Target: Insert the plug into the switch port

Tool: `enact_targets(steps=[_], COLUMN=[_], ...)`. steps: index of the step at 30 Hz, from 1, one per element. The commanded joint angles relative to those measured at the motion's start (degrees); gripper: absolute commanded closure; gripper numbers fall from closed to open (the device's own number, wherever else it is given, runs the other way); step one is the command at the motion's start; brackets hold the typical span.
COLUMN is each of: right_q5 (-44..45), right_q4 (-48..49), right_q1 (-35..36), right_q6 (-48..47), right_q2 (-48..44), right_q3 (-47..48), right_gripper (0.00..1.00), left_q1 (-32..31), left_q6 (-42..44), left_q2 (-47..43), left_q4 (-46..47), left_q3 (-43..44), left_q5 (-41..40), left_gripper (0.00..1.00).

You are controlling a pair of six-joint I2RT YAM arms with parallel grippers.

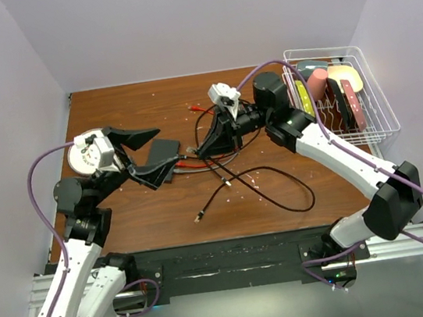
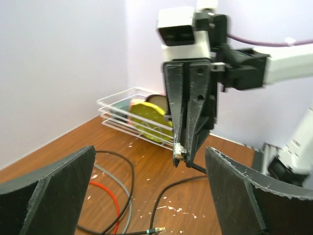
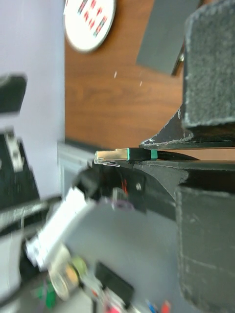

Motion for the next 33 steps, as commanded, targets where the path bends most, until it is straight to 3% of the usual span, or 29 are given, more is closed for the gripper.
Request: enact_targets(steps=[1, 7, 15, 21, 25, 30, 33], right_q5=[-11.1, -10.7, -8.1, -6.6, -6.4, -6.0, -5.8], right_q4=[1.3, -0.7, -2.6, -2.1, -1.2, 0.1, 0.6], right_q1=[0.1, 0.9, 5.1, 7.6, 7.8, 7.8, 7.8], right_q6=[-0.9, -1.7, -2.5, -2.1, -1.1, 0.1, 0.6], right_q2=[-3.1, -3.8, 1.2, 3.8, 4.7, 4.6, 4.6], right_q3=[1.6, 1.7, 3.8, 6.3, 7.3, 7.4, 7.4], right_gripper=[1.00, 1.00, 1.00, 1.00, 1.00, 1.00, 1.00], left_q1=[-0.1, -1.0, -3.2, -3.7, -3.9, -4.0, -4.0], left_q6=[-0.9, -6.3, -5.1, -3.5, -3.4, -3.4, -3.3], left_q2=[2.1, 3.8, 4.8, 5.8, 6.0, 5.5, 5.5], left_q4=[14.0, 25.2, 25.2, 23.0, 23.5, 23.3, 23.0], left_q3=[-2.4, -4.8, -4.8, -4.1, -3.9, -4.1, -4.0], left_q5=[13.9, 19.7, 19.6, 20.9, 22.3, 22.0, 22.0], left_gripper=[0.06, 0.10, 0.14, 0.31, 0.52, 0.53, 0.59])
